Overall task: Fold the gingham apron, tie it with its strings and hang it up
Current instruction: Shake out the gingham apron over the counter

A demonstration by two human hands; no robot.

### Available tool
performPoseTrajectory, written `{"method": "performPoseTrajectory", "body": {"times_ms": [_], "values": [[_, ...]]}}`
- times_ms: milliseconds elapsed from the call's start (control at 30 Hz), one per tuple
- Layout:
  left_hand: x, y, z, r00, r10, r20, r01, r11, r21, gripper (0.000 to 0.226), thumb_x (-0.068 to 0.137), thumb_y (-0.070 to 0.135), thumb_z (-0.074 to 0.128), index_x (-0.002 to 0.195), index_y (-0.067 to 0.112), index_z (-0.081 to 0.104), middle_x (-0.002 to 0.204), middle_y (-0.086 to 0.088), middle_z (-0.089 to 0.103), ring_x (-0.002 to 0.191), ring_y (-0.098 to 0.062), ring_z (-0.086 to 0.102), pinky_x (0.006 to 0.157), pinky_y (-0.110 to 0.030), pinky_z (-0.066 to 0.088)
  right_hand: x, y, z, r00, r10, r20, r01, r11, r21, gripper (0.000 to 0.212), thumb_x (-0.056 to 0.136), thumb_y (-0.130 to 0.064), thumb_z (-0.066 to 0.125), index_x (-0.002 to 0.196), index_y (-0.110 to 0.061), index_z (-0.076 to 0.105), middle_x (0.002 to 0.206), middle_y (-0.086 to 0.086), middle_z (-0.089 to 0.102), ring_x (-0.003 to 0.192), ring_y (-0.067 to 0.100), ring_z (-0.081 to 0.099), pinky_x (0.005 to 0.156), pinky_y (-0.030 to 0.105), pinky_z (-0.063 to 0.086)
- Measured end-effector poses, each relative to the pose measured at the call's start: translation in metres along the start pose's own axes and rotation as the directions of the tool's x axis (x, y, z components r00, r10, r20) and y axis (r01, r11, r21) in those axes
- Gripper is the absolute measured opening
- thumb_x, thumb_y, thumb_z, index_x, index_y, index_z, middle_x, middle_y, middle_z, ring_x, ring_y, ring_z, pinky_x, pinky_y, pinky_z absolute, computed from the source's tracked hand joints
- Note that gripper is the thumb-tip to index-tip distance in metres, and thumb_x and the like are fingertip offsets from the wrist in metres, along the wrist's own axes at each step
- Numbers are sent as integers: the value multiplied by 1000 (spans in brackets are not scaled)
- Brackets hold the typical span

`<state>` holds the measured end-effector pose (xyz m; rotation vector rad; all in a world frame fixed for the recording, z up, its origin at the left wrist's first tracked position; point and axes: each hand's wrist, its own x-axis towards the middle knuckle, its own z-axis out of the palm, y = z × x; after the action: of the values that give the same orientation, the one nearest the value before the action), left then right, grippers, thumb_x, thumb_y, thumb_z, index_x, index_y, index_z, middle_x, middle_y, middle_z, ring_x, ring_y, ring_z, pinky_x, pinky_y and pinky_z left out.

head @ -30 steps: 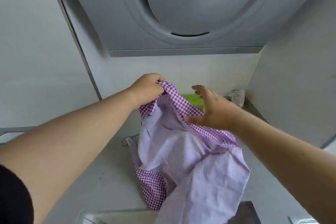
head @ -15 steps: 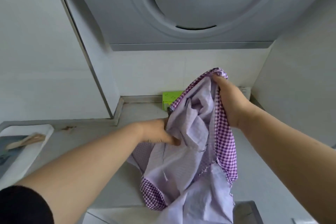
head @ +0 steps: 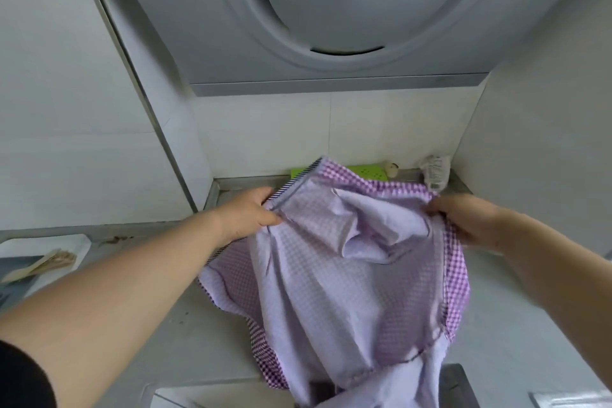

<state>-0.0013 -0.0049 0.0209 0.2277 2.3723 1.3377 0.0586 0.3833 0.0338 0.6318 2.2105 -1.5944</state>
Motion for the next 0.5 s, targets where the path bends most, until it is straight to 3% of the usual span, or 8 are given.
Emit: {"method": "performPoseTrajectory", "body": {"times_ms": [33, 100, 133, 200, 267, 367, 500], "values": [[0, 6, -2, 999, 39, -19, -35, 985, 170, 33, 71, 24, 77, 103, 19, 70, 99, -3, 78, 94, -22, 74, 85, -40, 58, 1, 6, -2, 999, 34, 19, -28, 969, -245, 31, 88, -20, 66, 111, 2, 68, 88, 17, 73, 75, 29, 67, 80, 42, 59], [-1, 19, -2, 992, 124, 0, -111, 897, 429, 18, 80, 14, 74, 79, 19, 56, 77, 2, 61, 75, -18, 55, 66, -36, 44, 5, 12, 4, 997, -3, 74, 46, 802, -595, 30, 90, -21, 71, 118, -11, 64, 97, 3, 68, 82, 17, 63, 79, 33, 54], [0, 26, 2, 988, 149, 42, -151, 861, 485, 27, 83, 6, 68, 73, 21, 48, 73, 4, 52, 71, -16, 46, 63, -34, 35, 7, 12, 11, 989, -102, 106, 146, 776, -614, 48, 87, -24, 79, 128, -17, 57, 111, 0, 65, 96, 15, 64, 84, 32, 52], [-3, 39, 11, 975, 186, 125, -224, 828, 514, 33, 81, -3, 58, 72, 23, 40, 70, 6, 42, 64, -11, 35, 58, -32, 28, 5, 8, 33, 923, -346, 167, 383, 791, -478, 84, 77, -28, 90, 145, -26, 40, 131, -3, 55, 116, 14, 59, 93, 28, 47], [-6, 51, 21, 959, 217, 184, -282, 809, 516, 34, 78, -6, 54, 73, 23, 38, 68, 7, 39, 58, -7, 29, 52, -28, 23, -2, -2, 60, 838, -474, 270, 546, 723, -423, 97, 72, -37, 92, 149, -35, 33, 135, -9, 51, 122, 8, 55, 96, 23, 44], [-9, 60, 30, 949, 246, 198, -315, 785, 533, 34, 80, -4, 55, 73, 24, 37, 69, 7, 38, 59, -9, 28, 50, -27, 21, -12, -15, 92, 801, -460, 382, 598, 631, -494, 86, 75, -45, 89, 145, -38, 40, 129, -13, 59, 117, 5, 59, 102, 30, 50], [-9, 53, 28, 965, 237, 113, -260, 797, 546, 32, 84, 1, 55, 75, 25, 36, 69, 7, 36, 60, -12, 27, 53, -33, 23, -23, -13, 111, 817, -371, 442, 576, 560, -595, 68, 74, -54, 83, 131, -37, 49, 114, -15, 65, 101, 8, 65, 88, 32, 55]]}}
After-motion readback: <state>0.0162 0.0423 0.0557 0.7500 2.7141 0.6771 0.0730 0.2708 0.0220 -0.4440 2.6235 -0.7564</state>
